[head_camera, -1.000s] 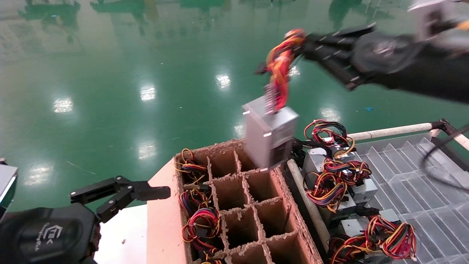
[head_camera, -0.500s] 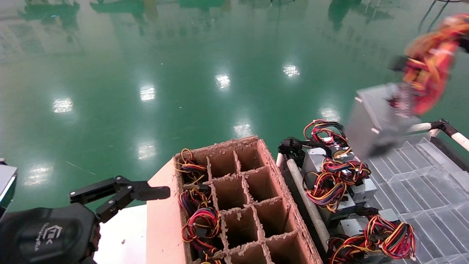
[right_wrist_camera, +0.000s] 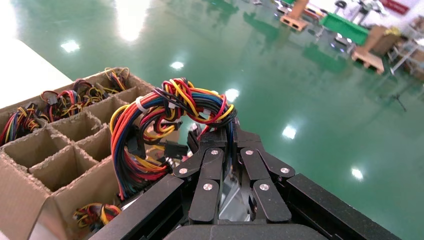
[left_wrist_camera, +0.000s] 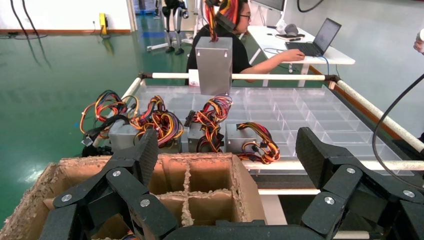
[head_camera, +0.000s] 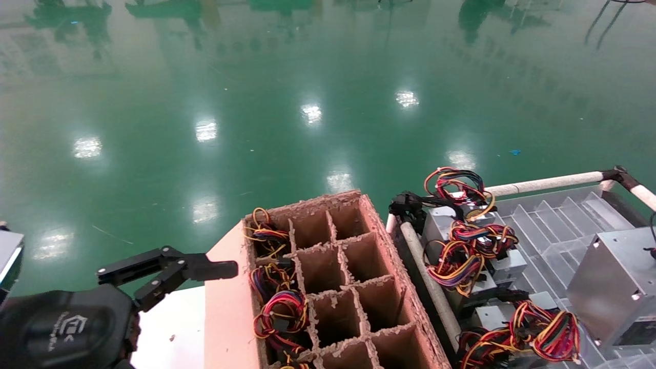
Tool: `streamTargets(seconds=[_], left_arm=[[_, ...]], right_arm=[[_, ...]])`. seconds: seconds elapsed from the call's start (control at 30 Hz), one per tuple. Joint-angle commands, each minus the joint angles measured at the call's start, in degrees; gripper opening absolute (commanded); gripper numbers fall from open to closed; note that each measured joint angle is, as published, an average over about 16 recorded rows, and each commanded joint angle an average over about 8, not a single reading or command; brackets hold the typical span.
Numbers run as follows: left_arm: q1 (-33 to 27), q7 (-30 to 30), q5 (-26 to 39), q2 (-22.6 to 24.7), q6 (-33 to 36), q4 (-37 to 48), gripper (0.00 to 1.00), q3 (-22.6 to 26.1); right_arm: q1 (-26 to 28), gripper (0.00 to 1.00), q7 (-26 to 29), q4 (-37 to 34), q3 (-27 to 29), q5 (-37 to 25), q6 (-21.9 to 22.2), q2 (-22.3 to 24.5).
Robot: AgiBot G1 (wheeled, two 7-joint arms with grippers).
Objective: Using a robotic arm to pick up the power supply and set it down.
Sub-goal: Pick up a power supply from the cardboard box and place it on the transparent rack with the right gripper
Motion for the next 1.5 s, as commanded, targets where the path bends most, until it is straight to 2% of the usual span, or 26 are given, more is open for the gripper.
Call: streamTargets(seconds=[0.03, 0.3, 0.67, 1.0, 1.5], left_arm=[[0.0, 0.0, 0.0, 0.0, 0.0, 0.0, 1.00, 0.0], [0.0, 0.0, 0.0, 0.0, 0.0, 0.0, 1.00, 0.0], [0.0, 0.0, 0.0, 0.0, 0.0, 0.0, 1.00, 0.1], [0.0, 0.1, -0.1, 0.0, 0.0, 0.0, 1.00, 0.1], [0.0, 0.1, -0.1, -0.1, -0.1, 0.0, 1.00, 0.2]], right_arm=[[-1.9, 0.00, -0.4, 0.1, -1.1, 1.9, -0.1, 1.9], [-6.6, 0.00, -2.4, -1.8, -6.2, 7.8, -0.1, 6.0], [-13.1, 0.00, -6.1, -5.5, -14.3, 14.9, -0.3, 4.9], [-18.8, 0.00, -8.9, -5.5, -20.6, 21.5, -0.4, 4.0], [-21.6, 0.00, -9.8, -1.2, -23.4, 22.9, -0.4, 4.6]])
